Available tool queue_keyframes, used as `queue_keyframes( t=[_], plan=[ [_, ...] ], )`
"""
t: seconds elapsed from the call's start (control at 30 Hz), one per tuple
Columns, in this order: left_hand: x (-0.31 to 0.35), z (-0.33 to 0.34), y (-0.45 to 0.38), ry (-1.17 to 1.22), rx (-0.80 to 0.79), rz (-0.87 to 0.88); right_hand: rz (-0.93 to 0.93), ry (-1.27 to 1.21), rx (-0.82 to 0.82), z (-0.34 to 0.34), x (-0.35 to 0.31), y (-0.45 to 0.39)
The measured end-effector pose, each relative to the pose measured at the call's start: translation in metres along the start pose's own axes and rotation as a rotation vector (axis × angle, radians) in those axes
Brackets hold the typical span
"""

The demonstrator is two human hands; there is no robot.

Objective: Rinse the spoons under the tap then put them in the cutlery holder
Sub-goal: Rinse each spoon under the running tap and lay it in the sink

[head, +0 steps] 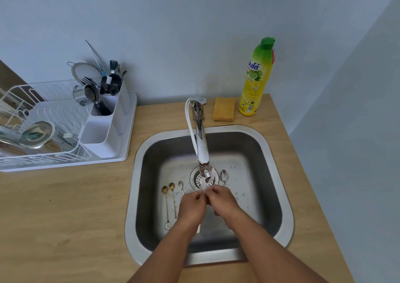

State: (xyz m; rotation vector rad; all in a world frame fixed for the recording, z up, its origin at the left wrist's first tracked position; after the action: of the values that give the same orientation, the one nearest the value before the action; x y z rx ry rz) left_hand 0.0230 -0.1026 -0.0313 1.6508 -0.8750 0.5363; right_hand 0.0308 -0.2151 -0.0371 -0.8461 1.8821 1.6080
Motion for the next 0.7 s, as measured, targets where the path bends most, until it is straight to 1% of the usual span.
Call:
queue_keyframes(
  t=[0.1, 0.17, 0.23, 0.3, 0.4, 0.5, 0.57, 0.63, 0.7],
  plan=[
    [-0.007, 0.002, 0.009, -0.035, 0.03, 0.007, 0.1, -0.084, -0.056, 0.007, -0.001, -0.006],
    [-0.014, 0.001, 0.017, -0.042, 0.033, -0.002, 0.146, -0.158, -0.04, 0.008, -0.001, -0.012],
    [-0.019, 0.001, 0.028, -0.036, 0.002, -0.008, 0.203, -0.287, -0.036, 0.011, -0.001, -0.018],
    [-0.023, 0.001, 0.037, 0.027, -0.02, -0.03, 0.287, -0.455, -0.059, 0.018, -0.001, -0.021],
    [-0.025, -0.002, 0.045, 0.085, -0.007, -0.084, 0.363, -0.615, -0.058, 0.025, 0.001, -0.025],
    [-0.025, -0.012, 0.045, -0.076, -0.001, -0.071, 0.354, -0.764, -0.068, 0.03, 0.0, -0.028],
    [-0.025, -0.018, 0.041, -0.185, 0.015, -0.051, 0.334, -0.811, -0.094, 0.032, -0.001, -0.03],
    [-0.021, -0.023, 0.033, -0.28, 0.058, -0.012, 0.33, -0.814, -0.132, 0.035, -0.001, -0.03],
    [-0.013, -0.023, 0.023, -0.313, 0.071, 0.026, 0.302, -0.752, -0.143, 0.035, -0.001, -0.027]
  ],
)
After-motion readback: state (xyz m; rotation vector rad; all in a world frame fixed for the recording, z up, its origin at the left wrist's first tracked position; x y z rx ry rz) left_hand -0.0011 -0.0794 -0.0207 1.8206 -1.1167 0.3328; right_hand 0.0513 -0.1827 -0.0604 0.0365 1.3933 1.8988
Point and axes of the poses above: each hand's wrist, its own y-axis away from the middle knuckle, its own z-axis out of the palm, x = y × z, the point moved 3 cm from there along -y, towards the middle knuckle
